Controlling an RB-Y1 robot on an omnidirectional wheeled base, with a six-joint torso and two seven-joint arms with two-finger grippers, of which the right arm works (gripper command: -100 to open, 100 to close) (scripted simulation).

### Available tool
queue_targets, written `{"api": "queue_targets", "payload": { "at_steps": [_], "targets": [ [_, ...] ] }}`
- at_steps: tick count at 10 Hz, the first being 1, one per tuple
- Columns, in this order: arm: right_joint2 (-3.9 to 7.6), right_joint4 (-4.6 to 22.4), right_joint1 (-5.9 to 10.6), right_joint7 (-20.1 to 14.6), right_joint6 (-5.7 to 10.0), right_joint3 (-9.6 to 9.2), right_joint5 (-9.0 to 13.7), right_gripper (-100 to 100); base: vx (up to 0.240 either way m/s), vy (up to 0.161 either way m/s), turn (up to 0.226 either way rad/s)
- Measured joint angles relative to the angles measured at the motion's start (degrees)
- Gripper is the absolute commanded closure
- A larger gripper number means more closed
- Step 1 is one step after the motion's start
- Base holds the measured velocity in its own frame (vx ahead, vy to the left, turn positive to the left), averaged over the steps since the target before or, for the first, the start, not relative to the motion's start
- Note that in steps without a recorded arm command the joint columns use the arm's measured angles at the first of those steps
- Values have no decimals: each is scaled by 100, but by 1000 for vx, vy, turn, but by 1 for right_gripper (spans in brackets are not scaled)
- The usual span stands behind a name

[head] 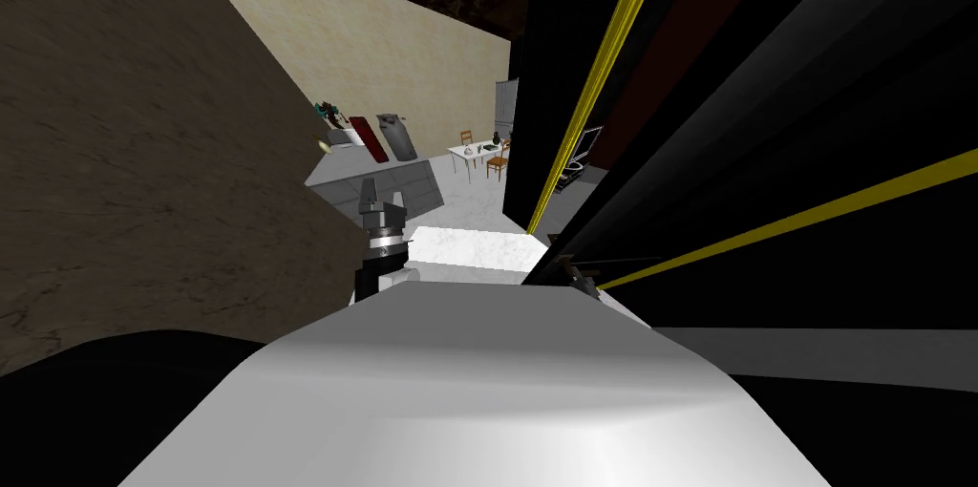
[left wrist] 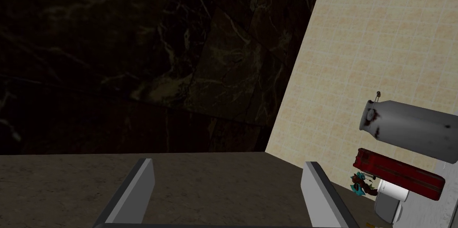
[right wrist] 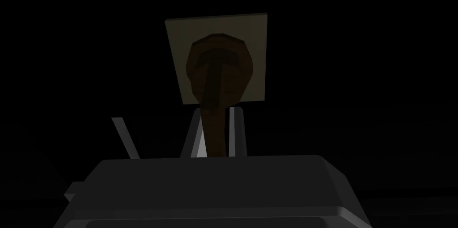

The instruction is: Pull the door open

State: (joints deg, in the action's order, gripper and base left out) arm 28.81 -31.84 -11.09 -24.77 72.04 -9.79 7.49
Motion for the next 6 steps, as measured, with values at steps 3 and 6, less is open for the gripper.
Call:
{"api": "queue_targets", "payload": {
  "at_steps": [3,6],
  "targets": [
    [-26,38,136,35,-99,-133,8,100,-89,-35,9],
    [-4,-147,240,63,-305,-256,36,100,-141,-58,33]
  ]
}}
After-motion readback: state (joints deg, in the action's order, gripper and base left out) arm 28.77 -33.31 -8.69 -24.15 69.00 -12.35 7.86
